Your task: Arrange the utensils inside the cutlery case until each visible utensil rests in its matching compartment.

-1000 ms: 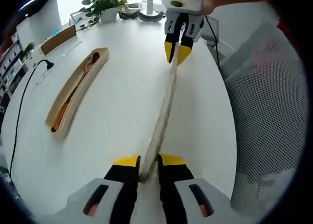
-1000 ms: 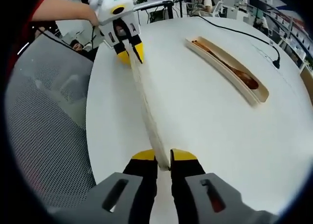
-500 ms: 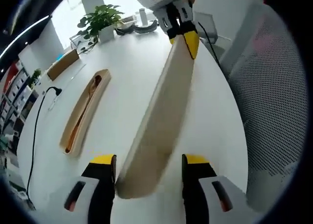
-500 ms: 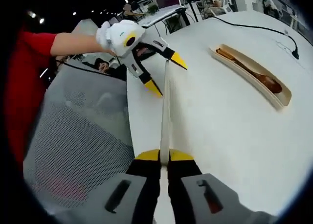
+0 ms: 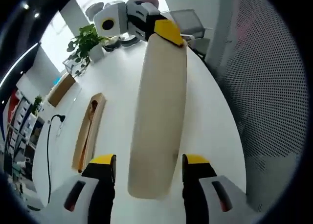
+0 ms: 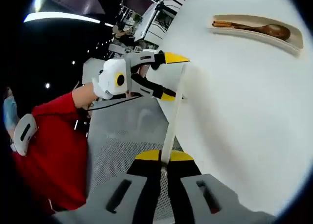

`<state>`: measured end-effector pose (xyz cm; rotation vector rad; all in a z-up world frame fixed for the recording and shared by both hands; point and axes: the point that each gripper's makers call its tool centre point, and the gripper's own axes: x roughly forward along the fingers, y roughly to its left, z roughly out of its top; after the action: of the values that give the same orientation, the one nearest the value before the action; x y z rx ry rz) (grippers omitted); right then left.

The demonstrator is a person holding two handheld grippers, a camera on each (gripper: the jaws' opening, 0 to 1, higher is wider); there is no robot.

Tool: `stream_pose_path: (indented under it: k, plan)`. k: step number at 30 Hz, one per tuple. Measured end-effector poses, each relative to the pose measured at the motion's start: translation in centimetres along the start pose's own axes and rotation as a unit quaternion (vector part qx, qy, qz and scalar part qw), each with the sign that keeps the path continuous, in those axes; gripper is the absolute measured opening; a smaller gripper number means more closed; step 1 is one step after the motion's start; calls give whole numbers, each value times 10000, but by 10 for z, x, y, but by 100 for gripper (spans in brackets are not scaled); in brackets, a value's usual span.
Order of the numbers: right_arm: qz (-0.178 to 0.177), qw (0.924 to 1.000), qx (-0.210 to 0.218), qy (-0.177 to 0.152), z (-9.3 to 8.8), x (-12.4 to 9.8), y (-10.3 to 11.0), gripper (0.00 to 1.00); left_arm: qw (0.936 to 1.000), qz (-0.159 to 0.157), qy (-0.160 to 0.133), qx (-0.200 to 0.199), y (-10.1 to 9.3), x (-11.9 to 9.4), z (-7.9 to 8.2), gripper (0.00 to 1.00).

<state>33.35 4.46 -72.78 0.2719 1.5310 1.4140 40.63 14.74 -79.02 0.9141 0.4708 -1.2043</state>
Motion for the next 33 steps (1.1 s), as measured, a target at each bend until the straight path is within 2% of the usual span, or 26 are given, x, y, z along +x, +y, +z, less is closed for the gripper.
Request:
stream_pose_path:
  k: [3, 7, 9, 12, 13, 14, 15, 17, 19, 20, 23, 25, 27, 28, 29, 31, 33]
  plan:
    - [133, 9998, 159, -50, 3, -1, 5, 0, 9999, -94, 3, 36, -6, 3, 4, 55]
    - [164, 9996, 225, -39, 2, -1, 4, 0, 9997, -163, 81, 148, -13, 8, 5, 44]
    - [160, 9992, 369, -72, 2, -2, 0, 0, 9998, -161, 91, 96, -12, 9, 5, 43]
    - [-36, 9979, 537, -363, 6, -6, -9, 1, 9997, -214, 152, 1, -11, 9, 3, 42]
    - [-74, 9975, 539, -453, 8, -7, -10, 1, 9992, -326, 163, -149, -14, 9, 2, 42]
    - [-353, 9950, 555, -756, 15, -11, -21, 1, 9985, -369, 240, -340, -14, 8, -1, 42]
    - [-571, 9919, 580, -973, 20, -16, -30, 2, 9988, -294, 230, -322, -10, 7, -2, 41]
    - [-836, 9871, 261, -1343, 27, -23, -39, 6, 9959, -445, 173, -763, -11, 5, -3, 41]
    - [-793, 9842, 399, -1535, 30, -25, -40, 7, 9961, -424, 158, -763, -7, 3, -4, 41]
    - [-897, 9793, 515, -1740, 34, -27, -45, 7, 9948, -463, 187, -893, -8, 3, -5, 41]
    - [-902, 9708, 579, -2146, 42, -29, -45, 7, 9933, -492, 214, -1020, -6, 2, -7, 41]
    - [-929, 9684, 611, -2232, 43, -30, -46, 8, 9908, -568, 227, -1204, -6, 0, -7, 40]
    - [-1106, 9605, 755, -2439, 48, -31, -52, 9, 9890, -625, 260, -1312, -5, -3, -6, 40]
    - [-1083, 9614, 756, -2413, 47, -31, -50, 9, 9894, -617, 279, -1282, -3, -3, -7, 40]
    - [-1201, 9554, 940, -2529, 50, -31, -54, 10, 9902, -571, 329, -1230, 1, -4, -8, 40]
    - [-1407, 9513, 792, -2628, 55, -35, -57, 11, 9894, -582, 375, -1273, 5, -6, -7, 40]
    - [-1551, 9434, 866, -2800, 61, -40, -58, 12, 9880, -603, 311, -1388, 11, -7, -4, 40]
